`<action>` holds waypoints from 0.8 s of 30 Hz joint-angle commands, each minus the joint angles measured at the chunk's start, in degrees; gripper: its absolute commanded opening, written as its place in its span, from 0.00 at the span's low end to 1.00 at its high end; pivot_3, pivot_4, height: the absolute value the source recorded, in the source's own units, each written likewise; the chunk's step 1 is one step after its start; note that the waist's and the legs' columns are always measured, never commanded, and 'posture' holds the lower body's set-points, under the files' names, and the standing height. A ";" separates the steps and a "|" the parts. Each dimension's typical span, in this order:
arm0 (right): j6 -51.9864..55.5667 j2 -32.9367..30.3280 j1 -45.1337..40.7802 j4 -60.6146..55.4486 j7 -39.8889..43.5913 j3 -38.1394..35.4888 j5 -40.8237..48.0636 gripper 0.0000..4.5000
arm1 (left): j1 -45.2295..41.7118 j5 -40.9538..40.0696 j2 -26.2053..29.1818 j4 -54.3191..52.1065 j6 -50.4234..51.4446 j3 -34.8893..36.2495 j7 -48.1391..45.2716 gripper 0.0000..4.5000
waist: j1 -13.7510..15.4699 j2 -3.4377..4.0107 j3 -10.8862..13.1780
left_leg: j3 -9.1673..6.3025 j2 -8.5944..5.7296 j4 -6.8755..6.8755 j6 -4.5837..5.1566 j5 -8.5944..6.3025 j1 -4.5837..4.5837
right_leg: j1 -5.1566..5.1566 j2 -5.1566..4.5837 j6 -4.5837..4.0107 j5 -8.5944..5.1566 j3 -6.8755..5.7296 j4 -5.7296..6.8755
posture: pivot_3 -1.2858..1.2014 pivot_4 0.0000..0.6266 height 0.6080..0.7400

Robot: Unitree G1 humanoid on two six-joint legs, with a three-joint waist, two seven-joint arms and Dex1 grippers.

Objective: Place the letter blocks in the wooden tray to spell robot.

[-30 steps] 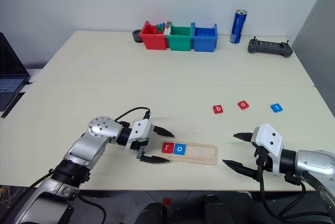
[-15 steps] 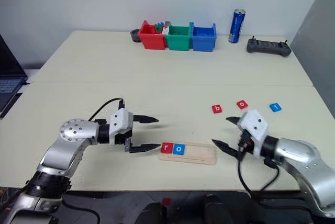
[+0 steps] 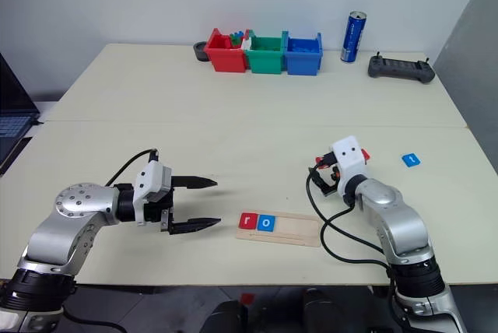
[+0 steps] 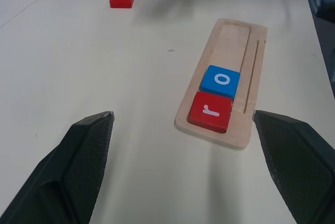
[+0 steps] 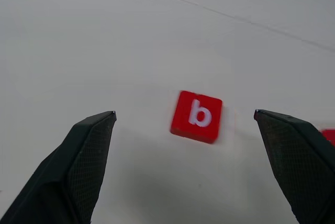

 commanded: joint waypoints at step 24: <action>22.27 3.44 5.95 -24.11 -9.81 -14.83 -0.31 1.00 | 1.47 1.41 -1.89 -4.98 -1.64 -1.79 4.93 1.00 | -0.46 0.01 0.00 | 0.03 0.05 -0.01 0.00 0.00 0.06 | 0.01 0.06 0.05 -0.04 0.04 0.03 | 0.52 0.24 1.00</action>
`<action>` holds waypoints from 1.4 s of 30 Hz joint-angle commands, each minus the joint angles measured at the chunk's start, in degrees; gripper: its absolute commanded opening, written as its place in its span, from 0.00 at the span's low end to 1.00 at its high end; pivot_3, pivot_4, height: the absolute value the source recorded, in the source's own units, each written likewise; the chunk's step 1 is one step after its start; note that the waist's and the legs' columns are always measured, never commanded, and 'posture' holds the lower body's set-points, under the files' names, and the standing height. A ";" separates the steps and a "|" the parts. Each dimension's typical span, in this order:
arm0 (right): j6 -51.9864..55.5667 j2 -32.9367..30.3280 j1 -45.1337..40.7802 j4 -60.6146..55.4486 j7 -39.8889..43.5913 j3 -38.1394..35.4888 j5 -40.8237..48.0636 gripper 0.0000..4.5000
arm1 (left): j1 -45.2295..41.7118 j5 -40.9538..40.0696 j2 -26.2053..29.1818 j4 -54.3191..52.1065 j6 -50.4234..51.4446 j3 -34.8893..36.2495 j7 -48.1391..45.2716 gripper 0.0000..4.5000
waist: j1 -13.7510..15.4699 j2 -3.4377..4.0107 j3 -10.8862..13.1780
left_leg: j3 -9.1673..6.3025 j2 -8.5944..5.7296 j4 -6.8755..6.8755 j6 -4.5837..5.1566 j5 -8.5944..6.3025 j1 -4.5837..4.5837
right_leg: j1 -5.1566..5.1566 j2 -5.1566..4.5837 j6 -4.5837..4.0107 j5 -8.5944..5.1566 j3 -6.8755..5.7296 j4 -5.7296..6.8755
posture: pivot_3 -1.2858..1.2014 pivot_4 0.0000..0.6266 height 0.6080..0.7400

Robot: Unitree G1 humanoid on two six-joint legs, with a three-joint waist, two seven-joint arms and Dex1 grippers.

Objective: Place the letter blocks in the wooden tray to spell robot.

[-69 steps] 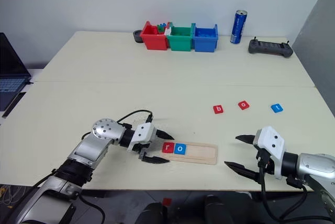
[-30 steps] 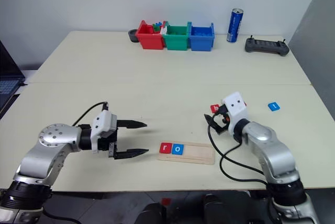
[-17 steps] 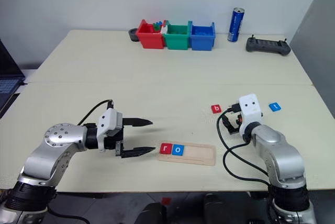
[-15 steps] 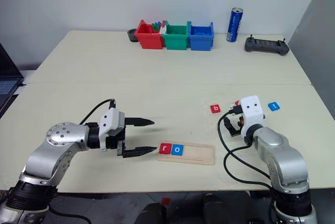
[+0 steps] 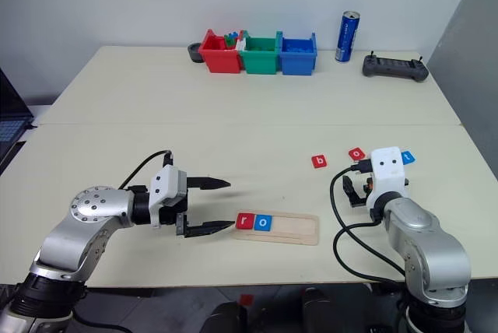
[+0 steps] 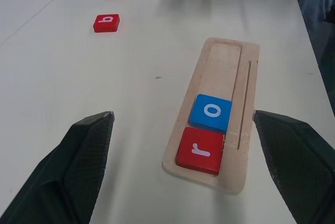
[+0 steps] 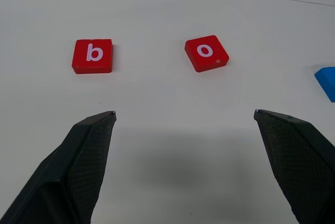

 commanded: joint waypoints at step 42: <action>-3.54 4.11 -8.55 2.69 3.31 3.15 0.56 1.00 | -2.12 0.16 0.58 -0.32 0.98 1.39 2.82 1.00 | -0.17 0.02 0.02 | 0.00 0.01 -0.02 0.00 0.00 0.00 | 0.00 0.00 0.04 -0.05 -0.01 -0.02 | 0.52 0.24 1.00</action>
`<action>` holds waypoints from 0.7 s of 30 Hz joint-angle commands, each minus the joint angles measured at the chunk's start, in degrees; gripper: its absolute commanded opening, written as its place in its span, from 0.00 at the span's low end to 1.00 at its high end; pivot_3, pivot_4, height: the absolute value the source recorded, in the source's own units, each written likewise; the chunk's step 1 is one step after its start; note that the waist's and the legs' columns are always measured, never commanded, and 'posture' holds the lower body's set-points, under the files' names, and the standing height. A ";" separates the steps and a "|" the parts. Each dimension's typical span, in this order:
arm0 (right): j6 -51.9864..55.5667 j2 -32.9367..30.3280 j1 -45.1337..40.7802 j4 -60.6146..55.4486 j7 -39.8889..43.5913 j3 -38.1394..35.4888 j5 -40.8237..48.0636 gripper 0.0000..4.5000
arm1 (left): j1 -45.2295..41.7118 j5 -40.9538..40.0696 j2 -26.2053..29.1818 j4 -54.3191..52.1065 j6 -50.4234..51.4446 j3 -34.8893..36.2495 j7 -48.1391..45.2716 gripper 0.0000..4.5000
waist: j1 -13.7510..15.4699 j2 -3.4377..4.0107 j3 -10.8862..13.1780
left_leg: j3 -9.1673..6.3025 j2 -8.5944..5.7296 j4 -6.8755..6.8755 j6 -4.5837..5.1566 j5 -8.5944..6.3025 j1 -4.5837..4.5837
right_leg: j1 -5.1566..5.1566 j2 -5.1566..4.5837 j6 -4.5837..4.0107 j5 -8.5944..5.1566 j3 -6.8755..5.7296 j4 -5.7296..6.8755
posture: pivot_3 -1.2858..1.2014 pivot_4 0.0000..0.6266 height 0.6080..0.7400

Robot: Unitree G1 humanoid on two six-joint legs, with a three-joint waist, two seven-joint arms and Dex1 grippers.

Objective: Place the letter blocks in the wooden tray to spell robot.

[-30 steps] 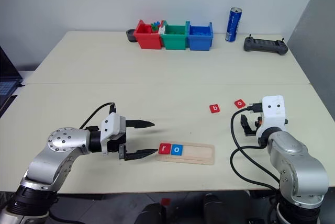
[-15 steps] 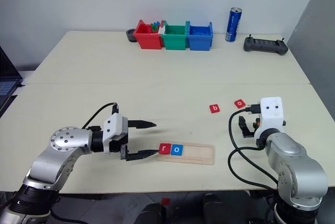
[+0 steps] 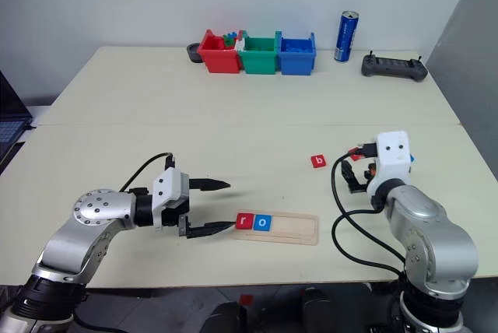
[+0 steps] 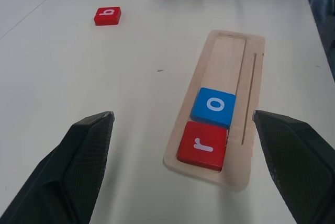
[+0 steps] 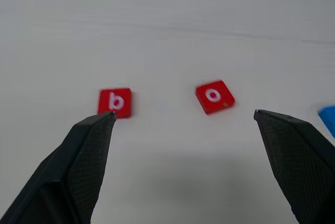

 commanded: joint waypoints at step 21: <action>-29.06 5.46 -9.48 36.64 -2.03 15.23 -10.80 1.00 | 0.42 -0.08 4.06 2.00 -2.05 3.46 -3.29 1.00 | -0.61 0.04 0.02 | 0.00 0.00 -0.05 0.00 0.00 -0.02 | -0.05 -0.01 -0.12 0.06 -0.02 0.00 | 0.52 0.24 1.00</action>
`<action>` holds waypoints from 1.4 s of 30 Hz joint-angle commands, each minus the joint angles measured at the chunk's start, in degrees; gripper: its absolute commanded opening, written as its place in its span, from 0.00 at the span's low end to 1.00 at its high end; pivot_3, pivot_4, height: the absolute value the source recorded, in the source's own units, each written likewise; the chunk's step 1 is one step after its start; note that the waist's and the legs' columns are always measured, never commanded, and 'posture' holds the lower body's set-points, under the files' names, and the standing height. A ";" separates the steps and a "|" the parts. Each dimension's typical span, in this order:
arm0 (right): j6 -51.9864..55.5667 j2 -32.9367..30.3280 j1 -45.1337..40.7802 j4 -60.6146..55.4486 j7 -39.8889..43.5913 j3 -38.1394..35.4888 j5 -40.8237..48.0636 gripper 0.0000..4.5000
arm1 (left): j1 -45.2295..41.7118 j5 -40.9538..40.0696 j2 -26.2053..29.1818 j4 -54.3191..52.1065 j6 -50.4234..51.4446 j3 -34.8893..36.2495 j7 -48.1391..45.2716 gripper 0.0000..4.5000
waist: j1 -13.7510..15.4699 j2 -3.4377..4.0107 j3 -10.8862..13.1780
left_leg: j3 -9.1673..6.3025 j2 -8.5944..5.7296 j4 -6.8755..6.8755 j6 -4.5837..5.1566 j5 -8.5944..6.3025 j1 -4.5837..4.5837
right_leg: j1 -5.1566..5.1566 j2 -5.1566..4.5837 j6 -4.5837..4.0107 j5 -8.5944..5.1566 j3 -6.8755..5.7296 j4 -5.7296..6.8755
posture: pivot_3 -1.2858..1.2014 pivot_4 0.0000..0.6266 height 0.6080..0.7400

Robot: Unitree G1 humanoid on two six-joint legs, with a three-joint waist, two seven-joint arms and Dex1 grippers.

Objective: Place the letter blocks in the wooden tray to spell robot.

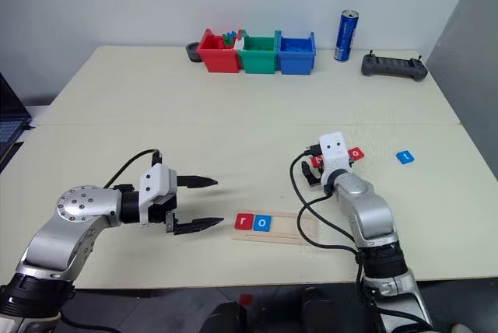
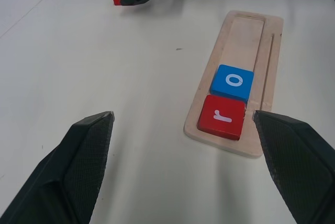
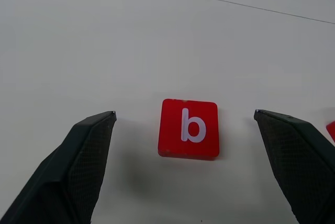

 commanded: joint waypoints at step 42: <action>16.40 10.46 33.85 -45.06 -6.28 -7.10 1.31 0.54 | -2.40 -1.42 -1.34 -4.51 -0.12 -3.27 -2.86 1.00 | 0.34 0.04 0.01 | -0.06 0.02 0.05 -0.02 0.02 -0.25 | -0.22 0.01 0.25 -0.21 -0.02 0.02 | 0.52 0.24 1.00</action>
